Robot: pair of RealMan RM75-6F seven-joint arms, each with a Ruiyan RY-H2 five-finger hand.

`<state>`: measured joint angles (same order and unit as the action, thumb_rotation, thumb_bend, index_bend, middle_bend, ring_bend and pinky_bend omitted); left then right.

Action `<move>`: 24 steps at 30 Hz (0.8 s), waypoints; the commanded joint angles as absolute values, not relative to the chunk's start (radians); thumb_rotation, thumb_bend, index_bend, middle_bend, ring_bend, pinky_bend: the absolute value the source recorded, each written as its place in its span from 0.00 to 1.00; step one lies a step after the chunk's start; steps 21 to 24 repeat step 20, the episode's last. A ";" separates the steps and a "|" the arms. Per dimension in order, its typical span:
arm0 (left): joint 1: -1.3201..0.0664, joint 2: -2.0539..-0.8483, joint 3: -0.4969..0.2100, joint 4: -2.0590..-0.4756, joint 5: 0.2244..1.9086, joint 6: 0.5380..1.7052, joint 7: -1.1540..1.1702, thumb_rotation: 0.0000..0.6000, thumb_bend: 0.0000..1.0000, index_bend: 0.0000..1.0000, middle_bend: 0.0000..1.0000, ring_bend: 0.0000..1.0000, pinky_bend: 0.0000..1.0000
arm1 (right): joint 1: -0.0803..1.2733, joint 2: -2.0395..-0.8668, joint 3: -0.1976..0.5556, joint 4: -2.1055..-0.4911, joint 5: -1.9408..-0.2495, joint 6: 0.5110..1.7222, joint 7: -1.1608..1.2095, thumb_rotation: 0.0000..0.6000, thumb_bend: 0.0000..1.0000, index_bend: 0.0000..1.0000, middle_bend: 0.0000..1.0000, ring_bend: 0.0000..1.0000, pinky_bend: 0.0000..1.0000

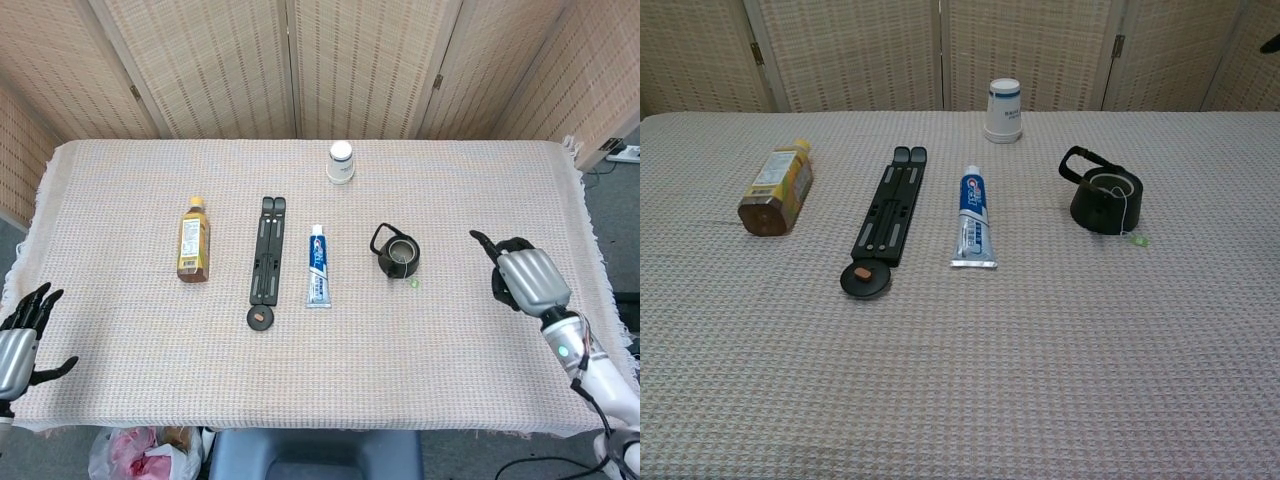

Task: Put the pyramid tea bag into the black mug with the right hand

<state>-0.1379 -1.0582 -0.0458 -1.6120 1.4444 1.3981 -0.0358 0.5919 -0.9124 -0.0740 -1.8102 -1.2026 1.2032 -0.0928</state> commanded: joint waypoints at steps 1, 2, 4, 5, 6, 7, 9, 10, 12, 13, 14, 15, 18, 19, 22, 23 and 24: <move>-0.132 -1.057 -0.041 -1.608 1.461 1.415 -0.046 1.00 0.22 0.00 0.00 0.00 0.25 | 0.309 -1.057 -0.120 -1.713 -1.369 1.561 -0.164 1.00 0.32 0.00 0.01 0.00 0.00; -0.130 -1.057 -0.040 -1.609 1.465 1.419 -0.047 1.00 0.22 0.00 0.00 0.00 0.25 | 0.283 -1.079 -0.117 -1.684 -1.382 1.598 -0.153 1.00 0.26 0.00 0.00 0.00 0.00; -0.127 -1.058 -0.036 -1.610 1.477 1.428 -0.047 1.00 0.22 0.00 0.00 0.00 0.25 | 0.232 -1.122 -0.112 -1.617 -1.399 1.654 -0.129 1.00 0.18 0.00 0.00 0.00 0.00; -0.126 -1.060 -0.035 -1.609 1.480 1.430 -0.044 1.00 0.22 0.00 0.00 0.00 0.25 | 0.216 -1.136 -0.109 -1.593 -1.403 1.668 -0.115 1.00 0.12 0.00 0.00 0.00 0.00; -0.126 -1.061 -0.034 -1.609 1.480 1.430 -0.038 1.00 0.22 0.00 0.00 0.00 0.25 | 0.203 -1.147 -0.105 -1.573 -1.410 1.679 -0.092 1.00 0.09 0.00 0.00 0.00 0.00; -0.126 -1.063 -0.033 -1.610 1.478 1.427 -0.033 1.00 0.22 0.00 0.00 0.00 0.25 | 0.192 -1.153 -0.102 -1.560 -1.413 1.684 -0.070 1.00 0.04 0.00 0.00 0.00 0.00; -0.127 -1.065 -0.033 -1.612 1.472 1.420 -0.024 1.00 0.22 0.00 0.00 0.00 0.25 | 0.182 -1.144 -0.101 -1.546 -1.440 1.683 -0.038 1.00 0.01 0.00 0.00 0.00 0.00; -0.127 -1.066 -0.034 -1.613 1.469 1.419 -0.019 1.00 0.22 0.00 0.00 0.00 0.25 | 0.176 -1.142 -0.093 -1.543 -1.446 1.689 -0.022 1.00 0.00 0.00 0.00 0.00 0.00; -0.127 -1.066 -0.036 -1.616 1.467 1.420 -0.016 1.00 0.22 0.00 0.00 0.00 0.25 | 0.167 -1.139 -0.084 -1.543 -1.442 1.684 -0.022 1.00 0.00 0.00 0.00 0.00 0.00; -0.126 -1.067 -0.036 -1.616 1.467 1.423 -0.014 1.00 0.22 0.00 0.00 0.00 0.25 | 0.163 -1.135 -0.080 -1.545 -1.436 1.673 -0.028 1.00 0.00 0.00 0.00 0.00 0.00; -0.126 -1.067 -0.036 -1.616 1.467 1.423 -0.012 1.00 0.22 0.00 0.00 0.00 0.25 | 0.161 -1.132 -0.077 -1.549 -1.430 1.662 -0.034 1.00 0.00 0.00 0.00 0.00 0.00; -0.125 -1.068 -0.035 -1.616 1.467 1.423 -0.010 1.00 0.22 0.00 0.00 0.00 0.25 | 0.159 -1.129 -0.074 -1.554 -1.426 1.652 -0.040 1.00 0.00 0.00 0.00 0.00 0.00; -0.125 -1.068 -0.034 -1.617 1.465 1.421 -0.005 1.00 0.22 0.00 0.00 0.00 0.25 | 0.155 -1.122 -0.065 -1.567 -1.425 1.630 -0.055 1.00 0.00 0.00 0.00 0.00 0.00; -0.125 -1.069 -0.034 -1.617 1.465 1.421 -0.004 1.00 0.22 0.00 0.00 0.00 0.25 | 0.153 -1.120 -0.062 -1.571 -1.427 1.624 -0.057 1.00 0.00 0.00 0.00 0.00 0.00; -0.125 -1.069 -0.034 -1.617 1.465 1.420 -0.004 1.00 0.22 0.00 0.00 0.00 0.25 | 0.152 -1.120 -0.059 -1.573 -1.430 1.621 -0.059 1.00 0.00 0.00 0.00 0.00 0.00; -0.125 -1.069 -0.034 -1.617 1.465 1.420 -0.004 1.00 0.22 0.00 0.00 0.00 0.25 | 0.152 -1.120 -0.059 -1.573 -1.430 1.621 -0.059 1.00 0.00 0.00 0.00 0.00 0.00; -0.125 -1.069 -0.034 -1.617 1.465 1.420 -0.004 1.00 0.22 0.00 0.00 0.00 0.25 | 0.152 -1.120 -0.059 -1.573 -1.430 1.621 -0.059 1.00 0.00 0.00 0.00 0.00 0.00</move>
